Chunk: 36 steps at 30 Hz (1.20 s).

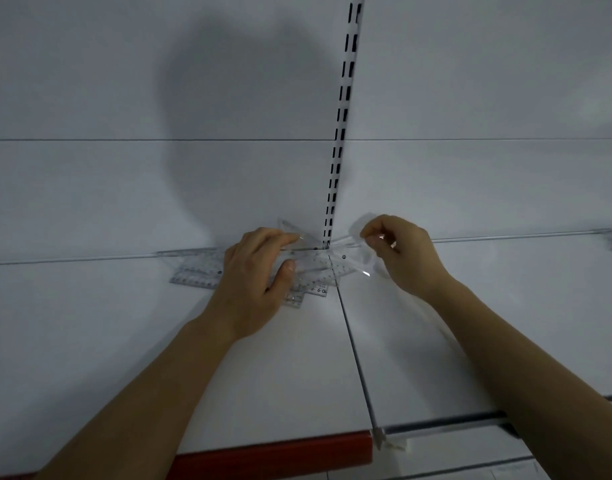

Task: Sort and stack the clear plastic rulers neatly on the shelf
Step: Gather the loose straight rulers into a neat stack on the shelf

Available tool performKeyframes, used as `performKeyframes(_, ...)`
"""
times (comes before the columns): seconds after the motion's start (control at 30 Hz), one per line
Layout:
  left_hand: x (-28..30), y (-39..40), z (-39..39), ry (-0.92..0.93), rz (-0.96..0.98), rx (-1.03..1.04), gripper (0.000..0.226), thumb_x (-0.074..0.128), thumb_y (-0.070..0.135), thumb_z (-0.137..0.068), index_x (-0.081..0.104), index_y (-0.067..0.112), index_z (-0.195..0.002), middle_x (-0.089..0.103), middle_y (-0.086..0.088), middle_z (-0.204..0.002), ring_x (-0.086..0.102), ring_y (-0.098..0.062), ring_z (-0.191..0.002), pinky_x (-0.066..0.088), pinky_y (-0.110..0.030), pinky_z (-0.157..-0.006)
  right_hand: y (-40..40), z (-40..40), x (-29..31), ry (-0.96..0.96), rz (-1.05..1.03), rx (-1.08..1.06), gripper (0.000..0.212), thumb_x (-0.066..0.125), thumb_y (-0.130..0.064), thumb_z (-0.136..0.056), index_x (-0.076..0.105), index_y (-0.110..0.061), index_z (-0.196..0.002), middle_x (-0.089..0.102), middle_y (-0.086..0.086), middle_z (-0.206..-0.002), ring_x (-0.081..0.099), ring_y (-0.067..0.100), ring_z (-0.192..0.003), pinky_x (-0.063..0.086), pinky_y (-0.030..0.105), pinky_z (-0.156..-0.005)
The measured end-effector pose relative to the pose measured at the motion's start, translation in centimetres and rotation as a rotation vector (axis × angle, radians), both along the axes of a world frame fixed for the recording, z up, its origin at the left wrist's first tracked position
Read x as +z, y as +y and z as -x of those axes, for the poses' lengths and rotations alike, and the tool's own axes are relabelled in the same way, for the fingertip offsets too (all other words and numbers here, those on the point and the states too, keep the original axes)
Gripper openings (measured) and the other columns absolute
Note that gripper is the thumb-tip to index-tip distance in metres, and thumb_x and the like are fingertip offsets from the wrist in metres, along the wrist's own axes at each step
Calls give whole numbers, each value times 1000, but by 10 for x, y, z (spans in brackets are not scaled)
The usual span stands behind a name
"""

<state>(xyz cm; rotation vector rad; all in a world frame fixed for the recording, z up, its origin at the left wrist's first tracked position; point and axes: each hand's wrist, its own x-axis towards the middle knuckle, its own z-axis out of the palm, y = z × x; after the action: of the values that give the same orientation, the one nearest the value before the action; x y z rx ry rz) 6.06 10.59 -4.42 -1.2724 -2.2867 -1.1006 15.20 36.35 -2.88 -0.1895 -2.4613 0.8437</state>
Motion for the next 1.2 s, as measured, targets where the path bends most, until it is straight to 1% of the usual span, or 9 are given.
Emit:
performKeyframes(0.2, 5, -5, 1, -79, -29, -13, 46, 46, 44, -100, 54, 20, -138, 63, 9, -111, 59, -11, -104, 48, -45, -92, -66, 11, 36, 16, 112, 263, 13, 76, -13, -89, 70, -21, -96, 72, -5, -83, 69, 18, -74, 57, 31, -67)
performKeyframes(0.33, 6, -9, 4, -73, -31, 23, 15, 53, 26, -101, 65, 17, -104, 66, 6, -78, 61, -10, -67, 50, -36, -63, -83, 30, 26, 76, 216, 215, 3, 70, -17, -95, 69, -16, -97, 73, -4, -82, 70, 13, -70, 59, 32, -70)
performKeyframes(0.5, 8, -16, 10, -104, -113, 127, 12, 44, 18, -103, 51, 16, -94, 64, 9, -74, 58, -5, -61, 49, -34, -57, -63, 37, -14, -32, -68, 134, 22, 59, -31, -101, 71, -19, -115, 64, -7, -99, 55, 9, -93, 45, 28, -81)
performKeyframes(0.63, 9, -17, 12, -98, -181, 176, 10, 42, 13, -106, 49, 17, -100, 70, 7, -79, 61, -2, -62, 49, -25, -56, -60, 34, -19, -304, -244, 156, 66, 47, -74, -84, 57, -36, -137, 54, -6, -133, 45, 20, -125, 40, 43, -105)
performKeyframes(0.73, 9, -17, 11, -72, -201, 174, 8, 42, 11, -105, 49, 14, -108, 69, 7, -84, 63, -1, -70, 49, -18, -62, -60, 33, -17, -382, -299, 175, 51, 57, -69, -86, 56, -48, -132, 48, -13, -133, 37, 16, -127, 34, 45, -104)
performKeyframes(0.83, 9, -17, 10, -59, -198, 163, 14, 43, 7, -103, 50, 13, -114, 64, 9, -86, 61, 1, -77, 47, -14, -66, -52, 32, -17, -338, -266, 161, 31, 66, -56, -87, 61, -42, -115, 52, -14, -106, 43, 16, -109, 42, 46, -97)
performKeyframes(0.97, 7, -14, 10, -46, -178, 140, 13, 43, 6, -103, 53, 13, -109, 64, 6, -89, 61, -7, -79, 52, -25, -70, -46, 29, -19, -331, -229, 162, 35, 60, -69, -79, 59, -44, -104, 51, -14, -94, 48, 18, -98, 47, 47, -91)
performKeyframes(1.1, 2, -12, 10, -36, -123, 99, 13, 44, 7, -102, 54, 15, -105, 64, 3, -92, 62, -14, -82, 53, -40, -72, -41, 27, -14, -376, -142, 191, 60, 55, -77, -76, 62, -39, -122, 55, -10, -119, 47, 19, -117, 43, 45, -104)
performKeyframes(1.2, 0, -12, 11, -34, -94, 81, 14, 45, 6, -101, 53, 18, -105, 63, 3, -94, 63, -17, -86, 52, -42, -73, -29, 23, -5, -486, -169, 185, 80, 71, -76, -67, 55, -40, -137, 49, -13, -136, 39, 21, -133, 37, 46, -113)
